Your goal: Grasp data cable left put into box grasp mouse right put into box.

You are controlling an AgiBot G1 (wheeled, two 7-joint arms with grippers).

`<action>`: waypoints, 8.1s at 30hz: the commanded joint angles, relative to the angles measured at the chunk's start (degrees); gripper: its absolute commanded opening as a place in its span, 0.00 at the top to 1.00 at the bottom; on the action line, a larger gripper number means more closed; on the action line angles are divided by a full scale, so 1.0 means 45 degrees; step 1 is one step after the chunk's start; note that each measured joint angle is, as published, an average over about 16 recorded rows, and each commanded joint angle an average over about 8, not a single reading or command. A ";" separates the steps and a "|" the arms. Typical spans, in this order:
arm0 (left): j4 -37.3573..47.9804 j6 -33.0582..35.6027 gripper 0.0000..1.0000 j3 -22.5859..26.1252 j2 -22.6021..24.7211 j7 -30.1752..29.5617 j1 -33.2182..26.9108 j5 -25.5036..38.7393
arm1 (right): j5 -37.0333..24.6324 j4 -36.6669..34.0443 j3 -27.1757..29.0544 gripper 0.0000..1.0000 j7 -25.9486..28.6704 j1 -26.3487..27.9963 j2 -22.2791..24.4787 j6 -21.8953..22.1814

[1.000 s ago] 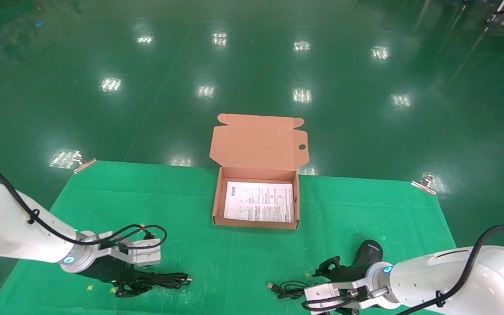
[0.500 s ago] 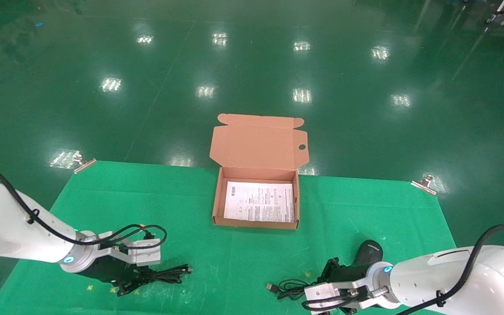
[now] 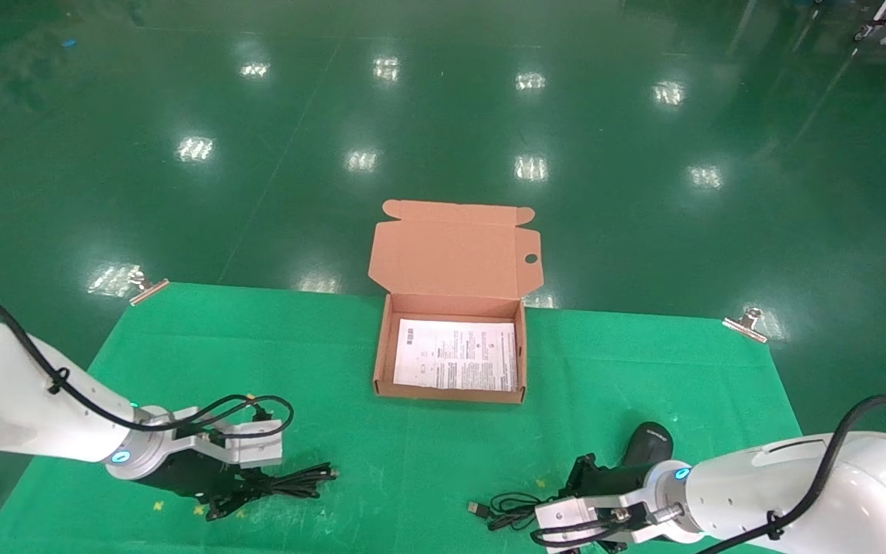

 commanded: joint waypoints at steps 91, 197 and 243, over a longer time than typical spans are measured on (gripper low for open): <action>-0.9495 -0.2033 1.00 -0.1117 -0.1709 -0.6295 -0.0549 0.6649 | 0.4236 -0.5755 0.2357 1.00 -0.3480 0.3693 -0.5026 0.4167; -0.3113 -0.9212 0.00 0.3859 0.2816 -0.0332 0.0312 -0.0778 | 0.2969 0.0228 0.0881 0.00 0.4886 0.2122 0.2731 0.6230; -0.5832 -0.3412 0.00 -0.1511 -0.1813 -0.1353 0.1623 -0.8482 | 0.9120 0.1415 0.5390 0.00 0.2648 0.0422 0.3991 -0.1047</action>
